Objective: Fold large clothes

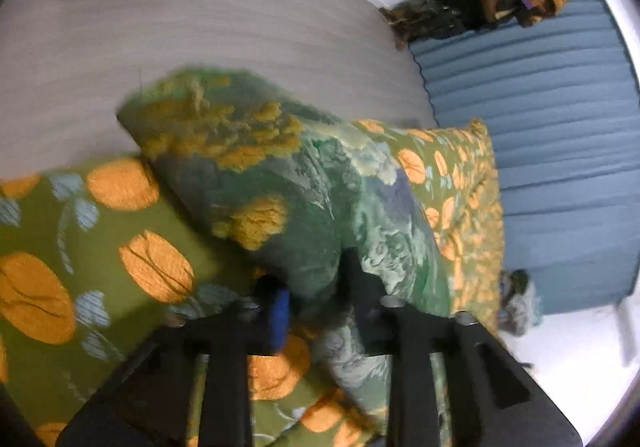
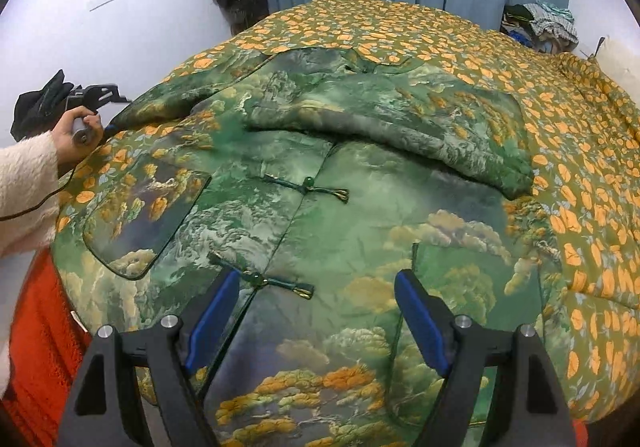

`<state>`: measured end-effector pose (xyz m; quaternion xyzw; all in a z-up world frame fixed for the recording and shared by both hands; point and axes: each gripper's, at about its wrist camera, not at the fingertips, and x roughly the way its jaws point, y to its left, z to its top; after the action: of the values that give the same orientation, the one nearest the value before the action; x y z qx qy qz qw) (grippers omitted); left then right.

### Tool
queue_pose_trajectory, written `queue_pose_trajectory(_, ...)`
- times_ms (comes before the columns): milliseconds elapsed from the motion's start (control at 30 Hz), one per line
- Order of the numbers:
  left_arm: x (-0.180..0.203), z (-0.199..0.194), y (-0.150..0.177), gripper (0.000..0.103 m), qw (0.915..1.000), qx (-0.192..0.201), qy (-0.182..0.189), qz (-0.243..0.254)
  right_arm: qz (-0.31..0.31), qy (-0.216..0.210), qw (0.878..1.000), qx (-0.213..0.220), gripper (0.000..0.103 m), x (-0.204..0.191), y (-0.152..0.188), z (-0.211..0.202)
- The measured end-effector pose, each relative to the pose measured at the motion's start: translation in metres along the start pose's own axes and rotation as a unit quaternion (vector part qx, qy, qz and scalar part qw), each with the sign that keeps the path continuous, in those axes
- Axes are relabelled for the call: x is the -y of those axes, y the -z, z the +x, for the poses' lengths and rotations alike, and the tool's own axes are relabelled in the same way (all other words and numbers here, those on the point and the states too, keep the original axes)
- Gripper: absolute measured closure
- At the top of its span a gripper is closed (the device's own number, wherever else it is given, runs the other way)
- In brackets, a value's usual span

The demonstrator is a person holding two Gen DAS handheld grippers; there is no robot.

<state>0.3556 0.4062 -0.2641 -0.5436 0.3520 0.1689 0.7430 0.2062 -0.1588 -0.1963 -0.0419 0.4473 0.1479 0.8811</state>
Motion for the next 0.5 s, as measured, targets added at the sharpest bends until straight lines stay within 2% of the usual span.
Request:
queue_pose_trajectory(67,0.028,-0.016,0.006,0.087,0.9971,0.032,-0.022,0.066,-0.003,-0.004,1.000,0.004,0.021,-0.001,0.000,0.000)
queue_pose_trajectory(100,0.053,-0.028,0.014,0.087,0.9895,0.056,-0.040,0.127,-0.001,-0.006,1.000,0.006,0.021,-0.001,-0.001,0.000)
queue_pose_trajectory(167,0.106,-0.050,0.034,0.087,0.9583,0.106,-0.071,0.256,0.006,-0.012,1.000,0.008,0.021,0.002,-0.001,0.000)
queue_pose_trajectory(200,0.138,-0.061,0.053,0.087,0.9319,0.132,-0.077,0.329,0.008,-0.013,1.000,0.009,0.021,0.003,-0.002,0.000)
queue_pose_trajectory(233,0.163,-0.067,0.069,0.087,0.9089,0.150,-0.079,0.381,0.012,-0.014,1.000,0.011,0.021,0.005,-0.001,0.000)
queue_pose_trajectory(267,0.188,-0.076,0.092,0.087,0.8796,0.167,-0.077,0.439,0.016,-0.015,1.000,0.013,0.021,0.007,-0.001,0.000)
queue_pose_trajectory(333,0.233,-0.087,0.148,0.087,0.8127,0.190,-0.057,0.548,0.026,-0.018,0.999,0.016,0.021,0.011,0.000,-0.001)
queue_pose_trajectory(367,0.251,-0.089,0.179,0.087,0.7740,0.197,-0.049,0.600,0.033,-0.018,0.999,0.018,0.021,0.015,0.001,-0.001)
queue_pose_trajectory(400,0.262,-0.089,0.205,0.087,0.7435,0.200,-0.042,0.637,0.039,-0.018,0.999,0.019,0.021,0.018,0.002,-0.002)
queue_pose_trajectory(467,0.275,-0.087,0.272,0.087,0.6627,0.199,-0.022,0.722,0.054,-0.014,0.998,0.020,0.021,0.027,0.004,-0.004)
queue_pose_trajectory(500,0.278,-0.083,0.297,0.087,0.6329,0.196,-0.017,0.749,0.058,-0.012,0.998,0.022,0.021,0.030,0.005,-0.005)
